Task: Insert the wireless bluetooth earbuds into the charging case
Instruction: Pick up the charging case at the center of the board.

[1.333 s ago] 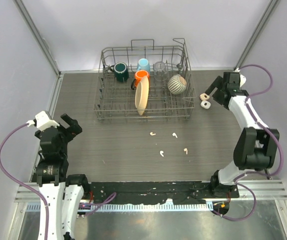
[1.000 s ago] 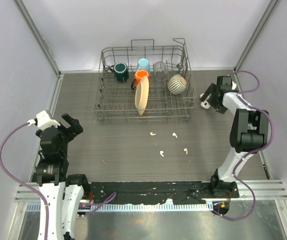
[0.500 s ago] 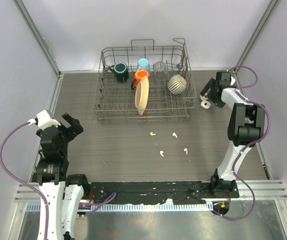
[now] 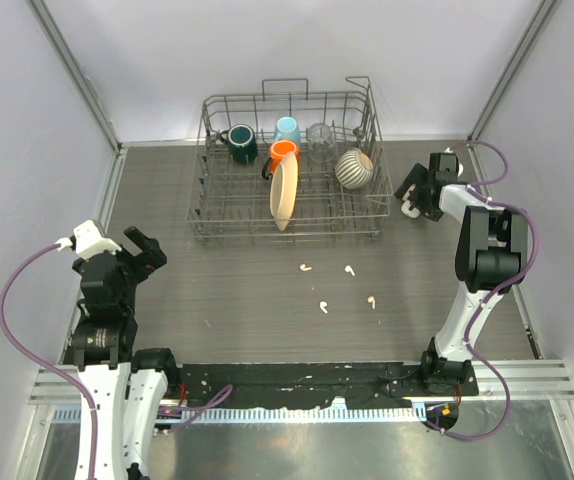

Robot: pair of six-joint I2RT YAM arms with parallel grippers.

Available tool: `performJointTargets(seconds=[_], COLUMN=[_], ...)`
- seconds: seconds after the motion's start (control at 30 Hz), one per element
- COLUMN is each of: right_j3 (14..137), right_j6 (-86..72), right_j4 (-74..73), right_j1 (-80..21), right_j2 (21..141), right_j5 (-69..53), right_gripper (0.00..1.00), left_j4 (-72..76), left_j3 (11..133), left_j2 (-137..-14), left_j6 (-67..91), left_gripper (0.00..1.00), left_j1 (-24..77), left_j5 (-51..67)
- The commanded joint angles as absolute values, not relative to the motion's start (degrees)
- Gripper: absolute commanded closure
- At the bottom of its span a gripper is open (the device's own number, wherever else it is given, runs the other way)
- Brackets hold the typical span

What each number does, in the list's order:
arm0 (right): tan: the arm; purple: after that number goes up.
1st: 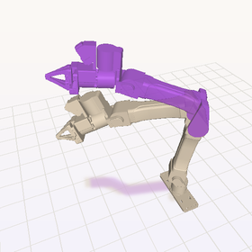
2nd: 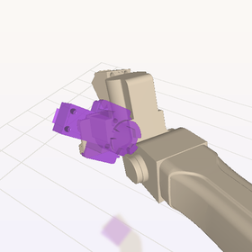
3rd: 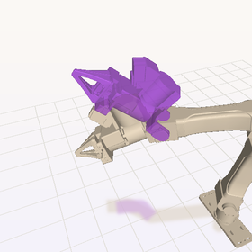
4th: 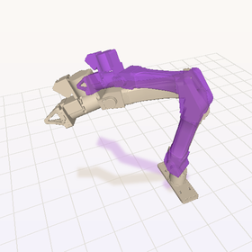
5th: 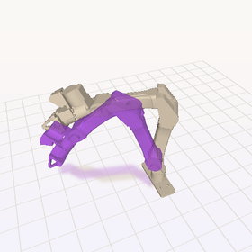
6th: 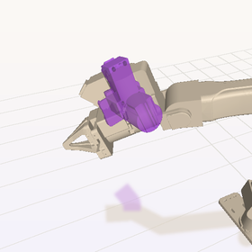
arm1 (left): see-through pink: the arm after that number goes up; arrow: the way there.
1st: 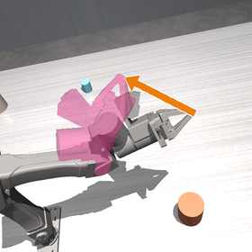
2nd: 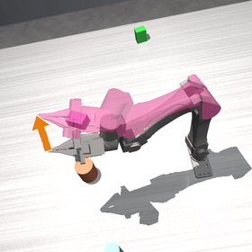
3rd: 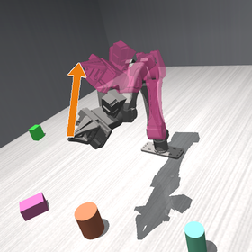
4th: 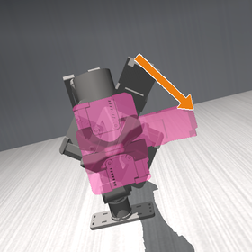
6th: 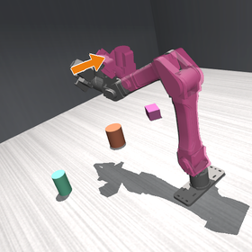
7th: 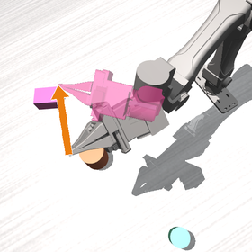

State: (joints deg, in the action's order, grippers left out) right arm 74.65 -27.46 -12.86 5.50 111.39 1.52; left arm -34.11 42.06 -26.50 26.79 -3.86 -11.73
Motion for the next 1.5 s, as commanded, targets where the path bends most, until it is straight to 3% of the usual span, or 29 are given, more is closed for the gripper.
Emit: performJointTargets(seconds=[0.0,0.77,1.13,1.47], right_j3=[72.69,65.57,64.59,67.59], right_j6=[-27.77,-29.54,-18.73,-17.85], right_j4=[-9.32,-5.18,-8.61,-8.44], right_j1=[5.71,2.82,1.58,0.44], right_j2=[110.39,102.14,97.02,102.3], right_j5=[0.79,-7.47,11.41,8.53], right_gripper=[0.09,0.16,0.17,0.18], left_j4=[-31.82,-31.9,-31.9,-31.82], left_j3=[41.84,41.84,41.75,41.66], left_j2=[-26.54,-26.37,-26.02,-26.1], left_j6=[26.63,26.72,26.72,26.72], left_gripper=[0.0,0.0,0.0,0.0], left_j1=[-3.95,-3.87,-3.95,-3.95], left_j5=[-10.9,-11.07,-10.81,-10.72])
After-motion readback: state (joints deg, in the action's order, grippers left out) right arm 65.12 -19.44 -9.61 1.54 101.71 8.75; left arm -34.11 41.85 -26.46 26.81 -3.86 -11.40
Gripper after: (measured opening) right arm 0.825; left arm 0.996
